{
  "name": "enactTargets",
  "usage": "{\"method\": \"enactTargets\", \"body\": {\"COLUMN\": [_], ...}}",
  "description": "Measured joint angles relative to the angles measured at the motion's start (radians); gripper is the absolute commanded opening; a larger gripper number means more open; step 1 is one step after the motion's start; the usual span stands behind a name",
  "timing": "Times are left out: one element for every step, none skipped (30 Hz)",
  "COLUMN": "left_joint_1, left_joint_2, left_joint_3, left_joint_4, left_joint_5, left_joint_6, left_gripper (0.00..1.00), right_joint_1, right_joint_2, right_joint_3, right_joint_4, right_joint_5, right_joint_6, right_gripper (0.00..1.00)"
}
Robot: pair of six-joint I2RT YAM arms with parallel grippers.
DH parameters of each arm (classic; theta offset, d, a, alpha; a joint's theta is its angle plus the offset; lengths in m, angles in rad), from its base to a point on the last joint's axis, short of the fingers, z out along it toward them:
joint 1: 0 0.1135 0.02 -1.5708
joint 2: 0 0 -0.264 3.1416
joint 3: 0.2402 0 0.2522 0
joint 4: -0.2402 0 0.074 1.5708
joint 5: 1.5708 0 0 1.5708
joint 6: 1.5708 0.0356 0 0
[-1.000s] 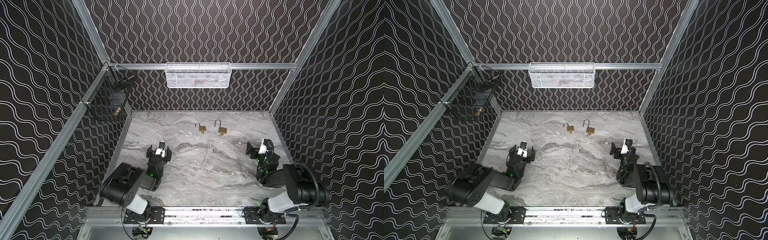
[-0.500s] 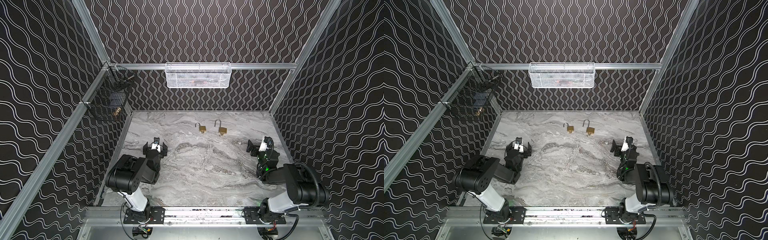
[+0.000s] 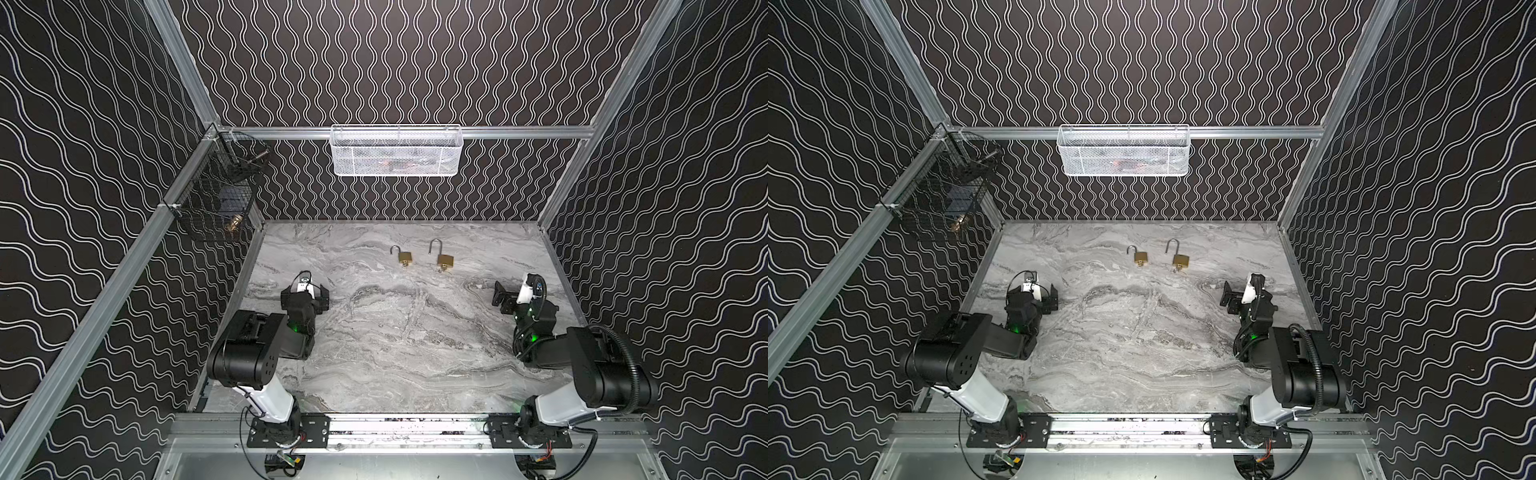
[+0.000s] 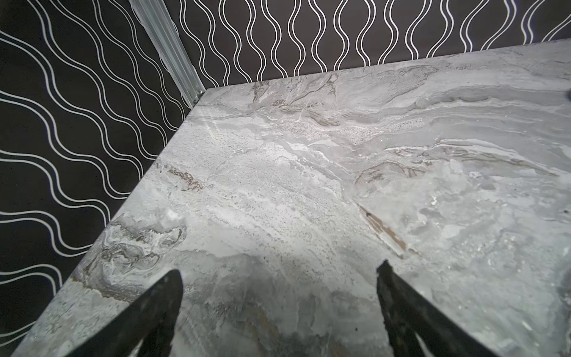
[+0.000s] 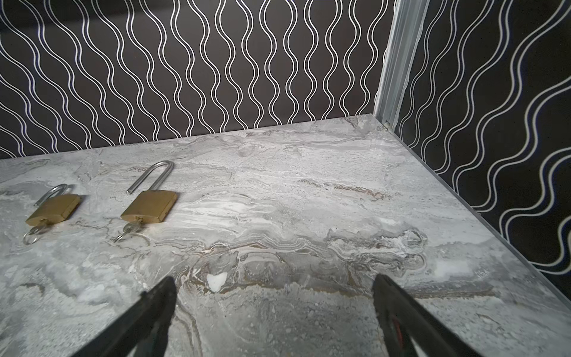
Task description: Unlock with the key
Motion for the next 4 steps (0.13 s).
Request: {"method": "enactTargets", "body": {"left_joint_1": [0.0,0.0,0.0,0.0], "left_joint_2": [0.0,0.0,0.0,0.0], "left_joint_3": [0.0,0.0,0.0,0.0], "left_joint_4": [0.0,0.0,0.0,0.0], "left_joint_5": [0.0,0.0,0.0,0.0], "left_joint_6": [-0.001,-0.001,-0.001,-0.002], "left_gripper": [0.99,0.99,0.99,0.99], "right_joint_1": [0.0,0.0,0.0,0.0], "right_joint_2": [0.001,0.002,0.002,0.002], "right_joint_3": [0.002,0.005,0.005,0.005], "right_joint_4": [-0.002,-0.005,-0.005,-0.005], "right_joint_5": [0.0,0.0,0.0,0.0], "right_joint_6": [0.0,0.0,0.0,0.0], "right_gripper": [0.99,0.99,0.99,0.99]}}
